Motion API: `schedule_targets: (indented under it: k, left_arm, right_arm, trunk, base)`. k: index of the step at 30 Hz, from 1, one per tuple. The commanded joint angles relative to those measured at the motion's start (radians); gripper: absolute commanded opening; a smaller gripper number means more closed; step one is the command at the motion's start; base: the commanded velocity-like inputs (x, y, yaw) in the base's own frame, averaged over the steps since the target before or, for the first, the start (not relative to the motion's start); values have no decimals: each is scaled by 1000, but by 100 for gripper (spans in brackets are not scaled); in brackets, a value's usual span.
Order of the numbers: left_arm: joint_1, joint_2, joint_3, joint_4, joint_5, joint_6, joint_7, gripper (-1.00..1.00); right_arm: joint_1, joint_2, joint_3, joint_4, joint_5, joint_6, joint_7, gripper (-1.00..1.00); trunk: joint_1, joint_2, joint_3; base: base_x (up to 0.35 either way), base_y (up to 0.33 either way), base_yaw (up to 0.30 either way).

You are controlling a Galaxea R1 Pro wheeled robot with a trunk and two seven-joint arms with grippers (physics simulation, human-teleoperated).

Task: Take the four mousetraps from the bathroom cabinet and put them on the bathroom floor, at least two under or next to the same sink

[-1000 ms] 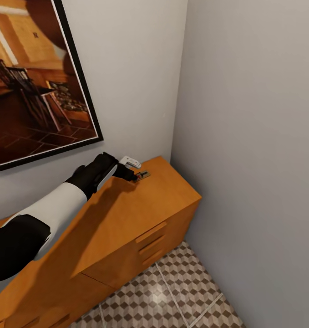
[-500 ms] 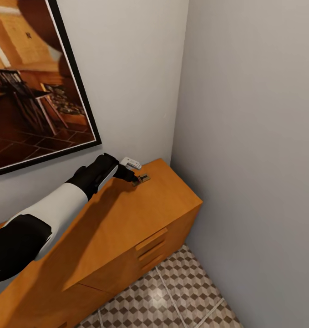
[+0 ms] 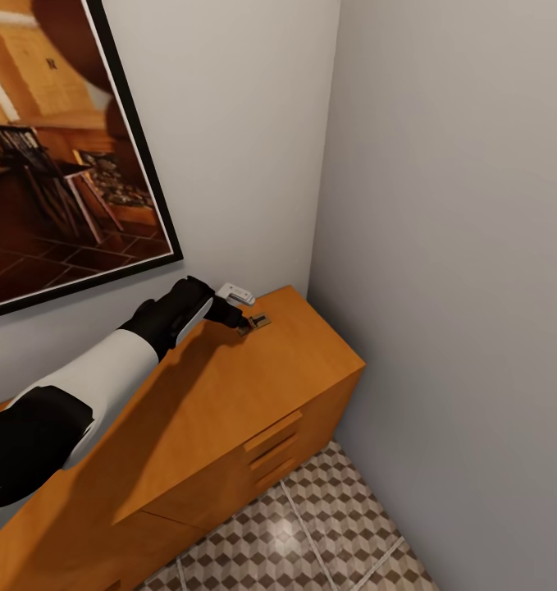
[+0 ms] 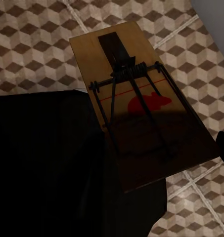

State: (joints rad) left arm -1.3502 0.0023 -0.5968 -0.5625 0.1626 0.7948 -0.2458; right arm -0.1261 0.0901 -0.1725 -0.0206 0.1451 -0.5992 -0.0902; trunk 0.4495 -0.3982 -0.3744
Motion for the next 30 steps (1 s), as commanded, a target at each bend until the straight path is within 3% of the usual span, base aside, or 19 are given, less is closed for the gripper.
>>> schedule_targets:
  k: [1,15,30]
  left_arm:
    - [-1,1,-5,0,9,4,3,100]
    - [-1,1,-7,6,9,4,3,100]
    - [3,1,-9,15,9,4,3,100]
  right_arm:
    - [-1,0,-5,1,11,-2,-11,-100]
    - [-1,-1,-6,1,11,-2,-11,-100]
    - [-1,-1,-7,1,11,-2,-11,-100]
  trunk:
    - [1,-2,-2]
    - [1,-2,2]
    - [1,-2,3]
  base:
    - [0,0,0]
    - [0,0,-160]
    - [0,0,-12]
